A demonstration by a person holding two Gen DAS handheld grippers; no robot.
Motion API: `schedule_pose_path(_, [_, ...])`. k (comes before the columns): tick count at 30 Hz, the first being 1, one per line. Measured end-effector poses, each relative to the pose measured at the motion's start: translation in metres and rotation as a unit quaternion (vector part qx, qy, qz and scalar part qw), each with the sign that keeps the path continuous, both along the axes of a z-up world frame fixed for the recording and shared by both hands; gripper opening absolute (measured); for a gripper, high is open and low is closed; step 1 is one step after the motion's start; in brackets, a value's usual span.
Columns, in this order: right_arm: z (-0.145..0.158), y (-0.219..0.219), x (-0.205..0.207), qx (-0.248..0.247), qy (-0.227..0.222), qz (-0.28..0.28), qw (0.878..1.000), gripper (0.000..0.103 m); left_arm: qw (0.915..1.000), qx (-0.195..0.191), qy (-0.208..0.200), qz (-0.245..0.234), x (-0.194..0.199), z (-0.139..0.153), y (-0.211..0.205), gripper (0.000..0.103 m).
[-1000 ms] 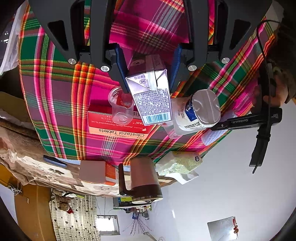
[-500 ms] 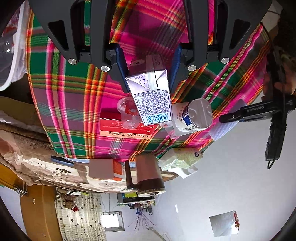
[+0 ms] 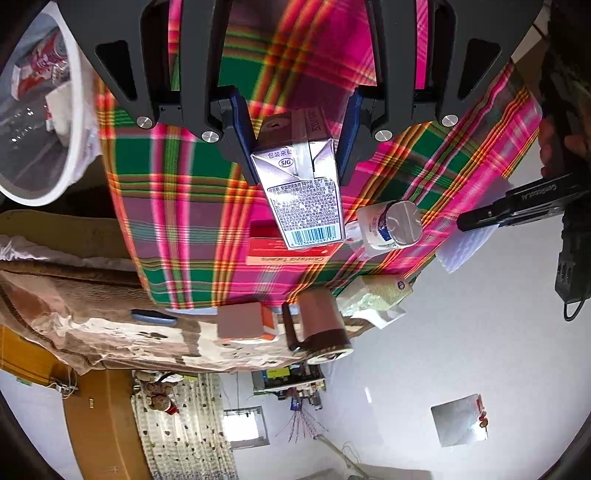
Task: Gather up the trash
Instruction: 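Carry the milk carton and foam sleeve over the white bin and open both tools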
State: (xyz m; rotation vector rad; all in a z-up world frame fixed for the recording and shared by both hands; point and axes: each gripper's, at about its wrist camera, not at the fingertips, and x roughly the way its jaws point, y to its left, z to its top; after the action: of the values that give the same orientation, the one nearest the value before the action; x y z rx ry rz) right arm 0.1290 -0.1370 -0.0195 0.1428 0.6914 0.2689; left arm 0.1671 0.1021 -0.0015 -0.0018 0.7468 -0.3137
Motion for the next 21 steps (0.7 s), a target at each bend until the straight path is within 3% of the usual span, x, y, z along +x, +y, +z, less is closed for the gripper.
schedule_pose_path(8, [0.009, -0.029, -0.020, 0.004, -0.015, -0.025, 1.000, 0.043, 0.9988, 0.020, -0.019, -0.041, -0.019, 0.010, -0.048, 0.027])
schedule_pose_path(21, [0.017, -0.077, -0.048, 0.007, -0.031, -0.083, 0.996, 0.043, 0.9923, 0.006, -0.021, -0.122, -0.043, 0.015, -0.134, 0.027])
